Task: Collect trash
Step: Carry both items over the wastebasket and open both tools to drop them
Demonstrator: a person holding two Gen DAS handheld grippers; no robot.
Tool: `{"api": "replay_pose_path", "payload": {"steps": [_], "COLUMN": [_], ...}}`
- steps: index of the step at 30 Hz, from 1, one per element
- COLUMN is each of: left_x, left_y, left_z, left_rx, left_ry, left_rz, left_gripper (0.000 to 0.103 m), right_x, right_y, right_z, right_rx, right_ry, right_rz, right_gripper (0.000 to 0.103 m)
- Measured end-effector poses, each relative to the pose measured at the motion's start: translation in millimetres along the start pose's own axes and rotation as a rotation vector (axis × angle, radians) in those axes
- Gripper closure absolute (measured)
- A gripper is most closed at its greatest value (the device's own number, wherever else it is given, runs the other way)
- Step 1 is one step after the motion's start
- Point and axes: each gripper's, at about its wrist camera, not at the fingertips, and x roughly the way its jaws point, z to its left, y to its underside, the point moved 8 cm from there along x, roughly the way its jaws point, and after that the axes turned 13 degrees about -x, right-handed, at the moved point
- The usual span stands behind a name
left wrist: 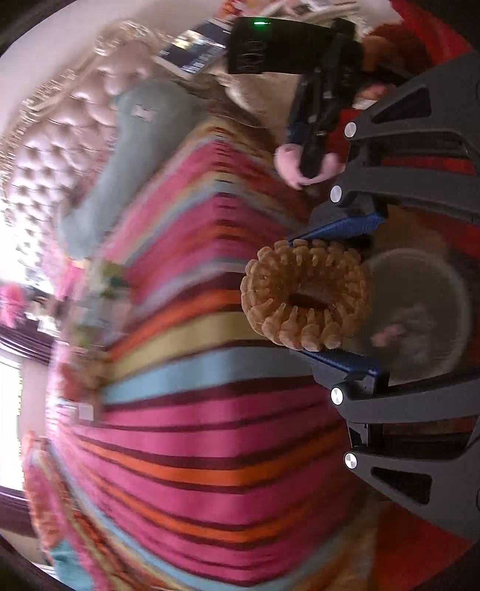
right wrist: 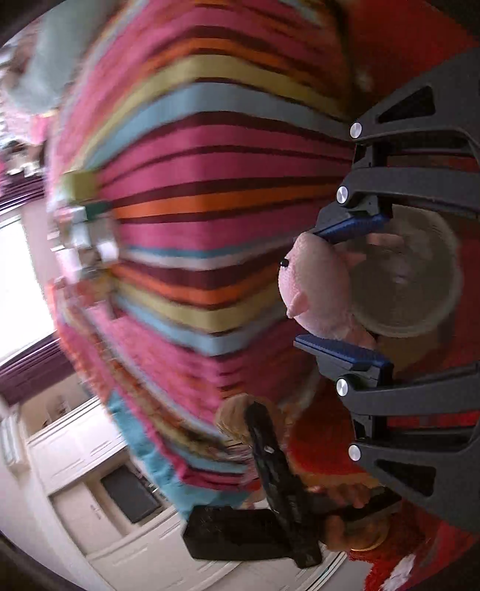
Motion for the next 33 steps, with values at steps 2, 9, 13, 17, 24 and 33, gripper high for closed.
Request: {"api": "replay_pose_path", "payload": {"steps": [2,9,13,17,24,33], "left_x": [19.0,104.9,129.9,137.7,141.3,140.5], "left_y": [35.2,109.1,122.2,128.1,131.9,131.7], "left_z": [11.7,58.2,72.4,83.0,82.1,83.1], "left_rx": [-0.027,-0.077,-0.104,-0.138,-0.136,-0.147], "left_ry": [-0.028,-0.16,-0.192,-0.23,-0.222,-0.213], "left_rz": [0.082,0.312,0.394,0.425,0.437,0.435], "left_gripper": [0.052,0.052,0.05,0.022,0.015,0.015], "right_x": [20.6,96.5,118.4,118.5,117.2,118.5], "right_y": [25.5,85.4,101.2,106.2,113.8,118.3], "right_z": [0.7,5.1,9.8,7.4,-10.0,-20.5], "right_rx": [0.035,0.009,-0.022,-0.026,0.02,0.048], "right_ry": [-0.02,-0.021,-0.019,-0.006,0.06,0.097], "right_rz": [0.074,0.287,0.361,0.373,0.389,0.409], "right_gripper": [0.056,0.056,0.056,0.029,0.024,0.024]}}
